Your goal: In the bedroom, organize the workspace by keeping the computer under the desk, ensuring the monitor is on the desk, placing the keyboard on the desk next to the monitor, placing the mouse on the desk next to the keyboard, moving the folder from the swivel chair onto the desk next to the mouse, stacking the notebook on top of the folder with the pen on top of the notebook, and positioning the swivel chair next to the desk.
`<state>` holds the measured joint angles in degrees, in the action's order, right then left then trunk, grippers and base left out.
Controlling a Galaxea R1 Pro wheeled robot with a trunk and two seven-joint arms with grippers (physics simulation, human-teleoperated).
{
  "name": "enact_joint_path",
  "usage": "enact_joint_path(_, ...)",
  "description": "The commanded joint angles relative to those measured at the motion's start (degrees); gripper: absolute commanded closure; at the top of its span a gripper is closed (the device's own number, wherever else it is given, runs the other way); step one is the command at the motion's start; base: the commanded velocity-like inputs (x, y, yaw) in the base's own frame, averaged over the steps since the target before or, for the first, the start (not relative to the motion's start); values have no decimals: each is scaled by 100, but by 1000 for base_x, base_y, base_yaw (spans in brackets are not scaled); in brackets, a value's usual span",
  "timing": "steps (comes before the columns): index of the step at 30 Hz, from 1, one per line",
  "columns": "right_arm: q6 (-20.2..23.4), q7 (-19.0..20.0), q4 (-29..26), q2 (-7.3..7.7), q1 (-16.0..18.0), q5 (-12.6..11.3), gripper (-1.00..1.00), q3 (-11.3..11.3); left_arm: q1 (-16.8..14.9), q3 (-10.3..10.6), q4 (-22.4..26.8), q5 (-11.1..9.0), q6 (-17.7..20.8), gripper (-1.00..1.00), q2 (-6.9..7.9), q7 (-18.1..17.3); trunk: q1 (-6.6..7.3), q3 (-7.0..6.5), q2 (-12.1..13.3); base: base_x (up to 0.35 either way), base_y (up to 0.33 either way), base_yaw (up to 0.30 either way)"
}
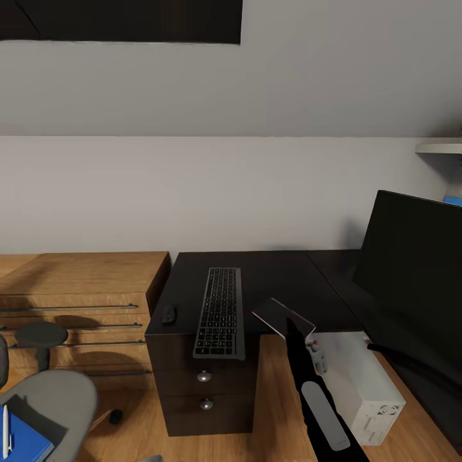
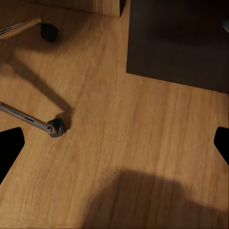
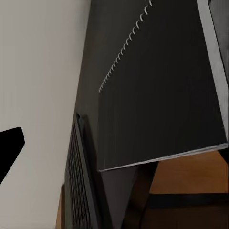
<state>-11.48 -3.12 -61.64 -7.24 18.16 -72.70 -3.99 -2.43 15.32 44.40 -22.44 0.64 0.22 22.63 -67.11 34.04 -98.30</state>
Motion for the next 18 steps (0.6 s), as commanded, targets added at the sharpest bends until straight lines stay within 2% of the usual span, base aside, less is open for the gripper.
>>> enact_joint_path(1, -38, -22, -6, 3, 3, -50, -100, -16, -3, 24, 7, -32, 7, -100, 4, 43, 3, 6, -3, -263, 0, 0)
enact_joint_path(9, -38, -22, -6, 3, 3, -51, -100, -14, -3, 24, 7, -32, 7, -100, 4, 41, 3, 6, -3, -247, -54, 0)
enact_joint_path(18, -38, -22, -6, 3, 3, -51, -100, -14, -3, 24, 7, -32, 7, -100, 4, 45, 3, 6, -3, -40, -14, 0)
